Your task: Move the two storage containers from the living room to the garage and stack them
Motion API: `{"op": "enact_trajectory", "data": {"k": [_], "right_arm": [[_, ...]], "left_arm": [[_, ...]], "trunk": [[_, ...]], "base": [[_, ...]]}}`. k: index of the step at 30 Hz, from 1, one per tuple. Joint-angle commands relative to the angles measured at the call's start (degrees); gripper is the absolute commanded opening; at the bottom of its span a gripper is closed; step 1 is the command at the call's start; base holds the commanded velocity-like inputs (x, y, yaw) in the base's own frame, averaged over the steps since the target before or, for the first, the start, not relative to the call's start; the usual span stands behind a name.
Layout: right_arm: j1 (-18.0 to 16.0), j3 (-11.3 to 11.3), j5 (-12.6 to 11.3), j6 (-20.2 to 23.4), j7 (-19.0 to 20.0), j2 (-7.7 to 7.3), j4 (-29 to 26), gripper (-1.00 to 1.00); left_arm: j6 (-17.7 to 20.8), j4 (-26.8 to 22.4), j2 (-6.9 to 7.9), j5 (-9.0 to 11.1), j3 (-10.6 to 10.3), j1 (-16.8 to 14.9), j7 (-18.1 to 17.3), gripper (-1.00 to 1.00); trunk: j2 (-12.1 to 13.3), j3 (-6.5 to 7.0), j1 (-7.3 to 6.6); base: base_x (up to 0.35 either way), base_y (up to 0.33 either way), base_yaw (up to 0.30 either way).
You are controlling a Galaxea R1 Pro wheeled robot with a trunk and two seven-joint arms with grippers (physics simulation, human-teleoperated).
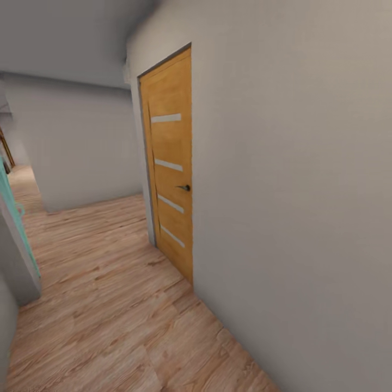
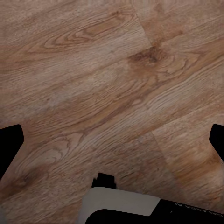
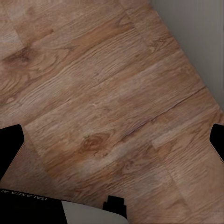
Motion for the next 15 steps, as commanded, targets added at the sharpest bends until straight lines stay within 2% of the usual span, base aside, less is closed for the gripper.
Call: {"op": "enact_trajectory", "data": {"k": [1,15], "right_arm": [[-0.11,0.27,0.28,-0.45,-0.02,-0.01,0.24,1.0],[-0.11,0.27,0.28,-0.45,-0.02,-0.01,0.24,1.0]], "left_arm": [[-0.2,0.11,0.0,0.58,-0.01,-0.07,-0.18,1.0],[-0.29,0.11,0.32,0.61,-0.01,-0.07,-0.17,1.0]], "trunk": [[-0.08,-0.1,0.05],[-0.08,-0.1,0.05]], "base": [[0.325,0.0,0.3],[0.325,0.0,0.3]]}}
